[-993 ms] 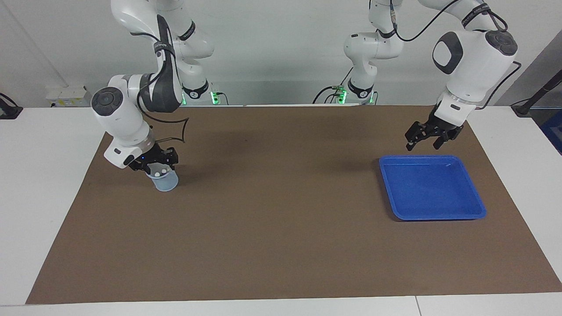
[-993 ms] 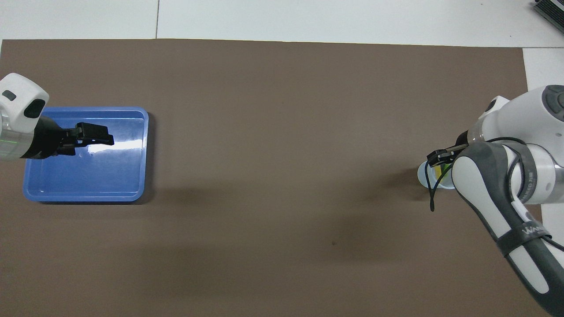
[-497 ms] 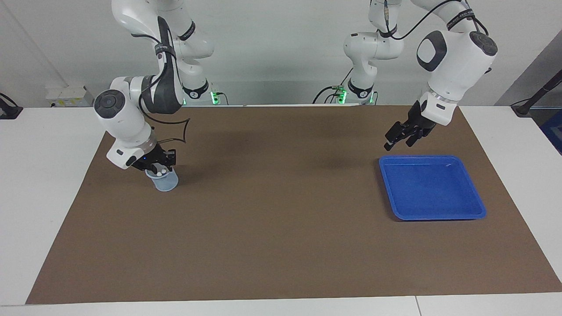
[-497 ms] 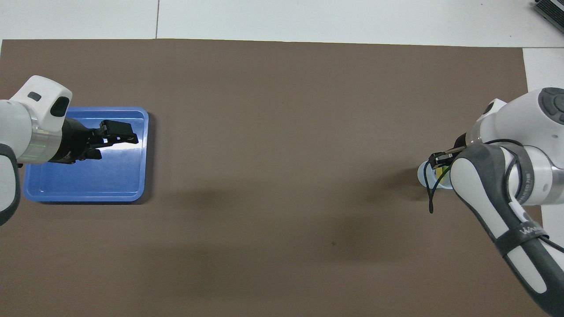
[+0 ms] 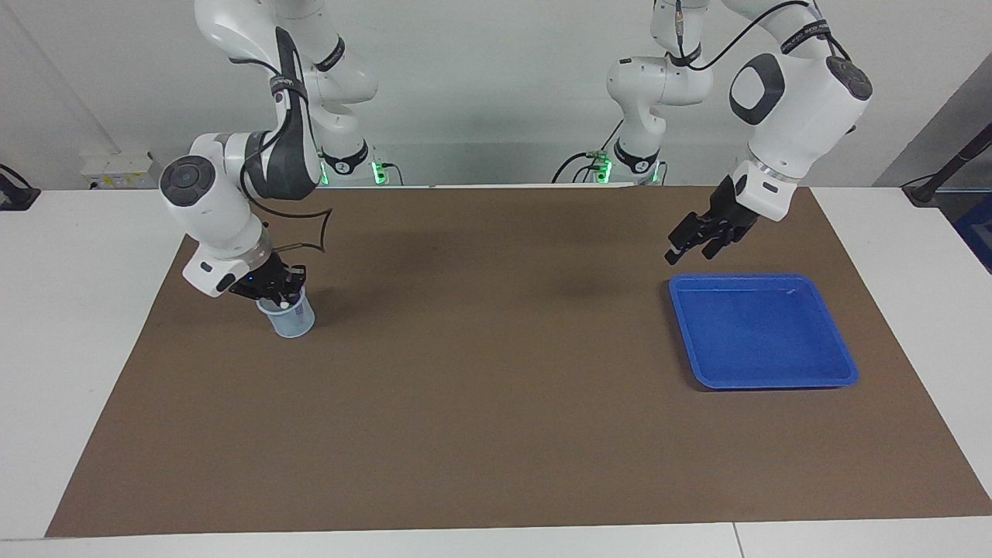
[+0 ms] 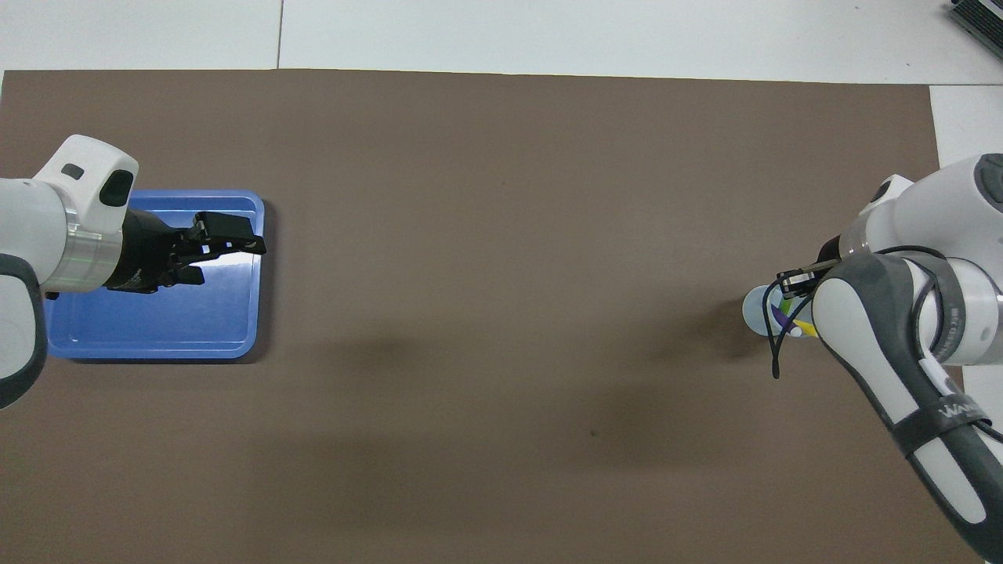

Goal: Right arm passes pens to left for tray arrangement
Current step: 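Grasp the green pen with the right gripper while the left gripper lifts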

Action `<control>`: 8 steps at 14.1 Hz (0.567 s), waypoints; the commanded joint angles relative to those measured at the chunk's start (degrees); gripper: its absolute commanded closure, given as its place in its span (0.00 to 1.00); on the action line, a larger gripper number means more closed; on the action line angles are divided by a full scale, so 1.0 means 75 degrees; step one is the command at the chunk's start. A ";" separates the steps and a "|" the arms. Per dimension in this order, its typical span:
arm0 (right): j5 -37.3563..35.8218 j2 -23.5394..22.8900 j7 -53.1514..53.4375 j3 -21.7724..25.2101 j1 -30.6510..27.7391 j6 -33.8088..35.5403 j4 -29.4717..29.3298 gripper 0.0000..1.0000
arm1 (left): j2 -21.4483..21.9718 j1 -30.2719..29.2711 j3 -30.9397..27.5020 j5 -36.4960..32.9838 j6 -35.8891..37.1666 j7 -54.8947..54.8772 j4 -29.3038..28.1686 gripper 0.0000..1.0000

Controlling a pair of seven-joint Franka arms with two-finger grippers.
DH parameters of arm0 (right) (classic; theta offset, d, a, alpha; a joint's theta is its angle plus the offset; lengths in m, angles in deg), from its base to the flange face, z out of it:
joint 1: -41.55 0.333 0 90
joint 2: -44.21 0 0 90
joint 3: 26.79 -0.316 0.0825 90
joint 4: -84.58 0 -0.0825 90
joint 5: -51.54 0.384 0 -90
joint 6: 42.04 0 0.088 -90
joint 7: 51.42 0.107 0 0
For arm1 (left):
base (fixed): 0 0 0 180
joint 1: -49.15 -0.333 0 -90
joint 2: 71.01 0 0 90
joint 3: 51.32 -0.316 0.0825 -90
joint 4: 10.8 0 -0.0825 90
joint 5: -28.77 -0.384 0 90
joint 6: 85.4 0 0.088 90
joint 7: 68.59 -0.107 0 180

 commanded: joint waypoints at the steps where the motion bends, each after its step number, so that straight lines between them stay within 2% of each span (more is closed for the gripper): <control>1: 0.0069 0.0091 -0.0117 -0.0063 -0.0126 0.0409 -0.0143 1.00 | 0.0234 0.0125 -0.0093 0.0122 0.0148 0.0106 -0.0213 0.00; 6: -0.0083 0.0139 -0.0305 -0.0074 -0.0021 0.0948 -0.0692 1.00 | 0.0281 0.0278 -0.0069 0.0191 0.0172 0.0995 -0.0247 0.00; 8: -0.0258 0.0150 -0.0317 -0.0086 0.0096 0.1310 -0.1067 1.00 | 0.0409 0.0278 -0.0081 0.1031 0.0114 0.1254 -0.0457 0.00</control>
